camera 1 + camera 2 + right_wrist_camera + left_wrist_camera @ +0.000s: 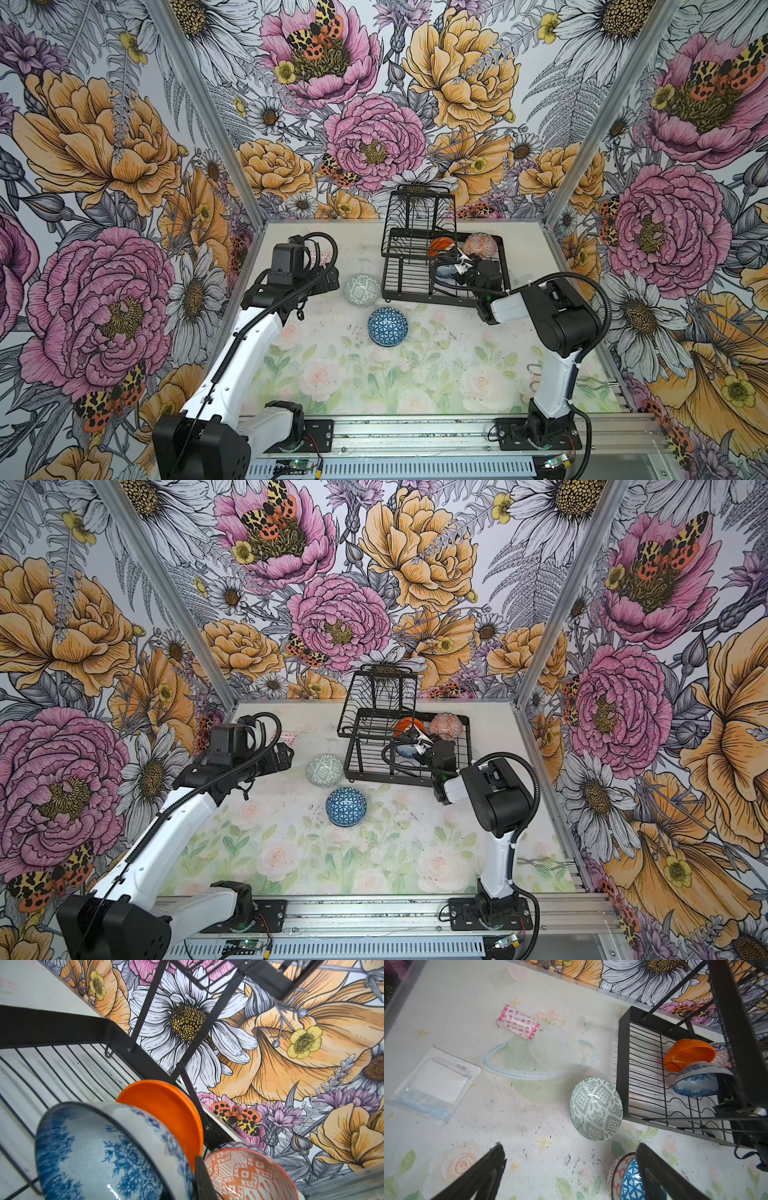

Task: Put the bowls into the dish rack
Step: 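Lower the blue floral bowl into the rack next to the orange bowl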

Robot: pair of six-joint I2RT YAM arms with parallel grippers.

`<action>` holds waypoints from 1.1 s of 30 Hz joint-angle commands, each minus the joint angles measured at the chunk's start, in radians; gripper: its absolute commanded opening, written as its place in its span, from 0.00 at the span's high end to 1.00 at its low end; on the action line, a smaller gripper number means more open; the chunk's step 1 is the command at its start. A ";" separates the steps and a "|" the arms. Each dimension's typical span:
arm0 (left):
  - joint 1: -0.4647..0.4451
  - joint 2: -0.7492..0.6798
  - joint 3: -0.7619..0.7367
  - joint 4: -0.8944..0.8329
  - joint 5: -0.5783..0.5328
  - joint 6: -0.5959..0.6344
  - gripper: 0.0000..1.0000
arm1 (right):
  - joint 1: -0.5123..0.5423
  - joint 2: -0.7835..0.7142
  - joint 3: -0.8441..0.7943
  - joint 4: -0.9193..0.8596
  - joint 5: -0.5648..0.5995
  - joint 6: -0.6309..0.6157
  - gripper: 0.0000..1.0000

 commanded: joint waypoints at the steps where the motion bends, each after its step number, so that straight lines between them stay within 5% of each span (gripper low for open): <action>1: -0.003 -0.002 0.022 0.028 0.023 -0.012 0.01 | 0.014 0.035 0.036 0.142 0.021 -0.033 1.00; 17: -0.014 0.016 0.034 0.028 0.021 -0.006 0.01 | 0.026 0.136 0.090 0.210 0.011 -0.125 1.00; 33: -0.016 0.020 0.041 0.028 0.024 -0.003 0.01 | 0.015 0.095 0.009 0.172 -0.050 -0.062 1.00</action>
